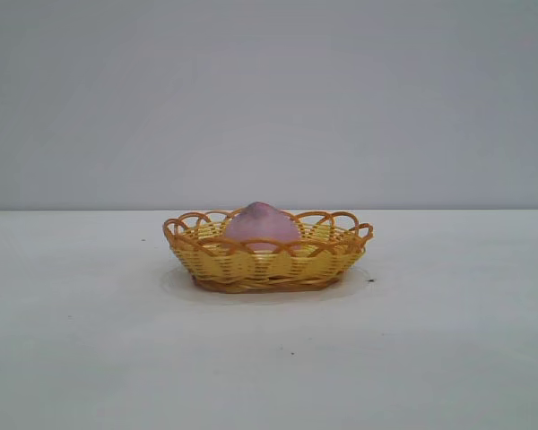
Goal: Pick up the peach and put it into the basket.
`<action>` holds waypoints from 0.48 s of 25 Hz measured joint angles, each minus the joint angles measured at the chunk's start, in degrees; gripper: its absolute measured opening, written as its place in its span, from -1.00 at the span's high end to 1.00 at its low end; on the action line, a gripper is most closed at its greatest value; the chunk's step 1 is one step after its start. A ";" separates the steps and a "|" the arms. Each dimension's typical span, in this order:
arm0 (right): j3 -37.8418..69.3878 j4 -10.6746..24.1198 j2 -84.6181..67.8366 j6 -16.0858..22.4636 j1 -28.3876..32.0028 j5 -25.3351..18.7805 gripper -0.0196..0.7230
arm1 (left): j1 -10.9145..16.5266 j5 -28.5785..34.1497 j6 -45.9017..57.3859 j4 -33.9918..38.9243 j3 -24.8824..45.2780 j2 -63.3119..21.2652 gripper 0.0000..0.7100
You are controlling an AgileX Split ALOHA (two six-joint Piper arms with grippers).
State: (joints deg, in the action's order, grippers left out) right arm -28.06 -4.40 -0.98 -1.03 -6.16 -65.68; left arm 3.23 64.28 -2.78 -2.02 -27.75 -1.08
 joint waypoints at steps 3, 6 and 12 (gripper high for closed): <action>0.00 1.58 0.00 1.94 0.00 0.00 -0.03 | 0.00 0.00 0.00 0.00 0.00 0.00 -0.45; 0.00 1.66 0.00 2.15 0.00 0.00 -0.03 | 0.00 0.00 0.00 0.00 0.00 0.00 -0.45; 0.00 1.79 0.00 2.28 0.00 0.00 -0.03 | 0.00 0.00 0.00 0.00 0.00 0.00 -0.45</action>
State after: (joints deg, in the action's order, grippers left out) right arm -28.06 -2.61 -0.98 1.25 -6.16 -65.68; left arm 3.23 64.28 -2.78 -2.02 -27.75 -1.08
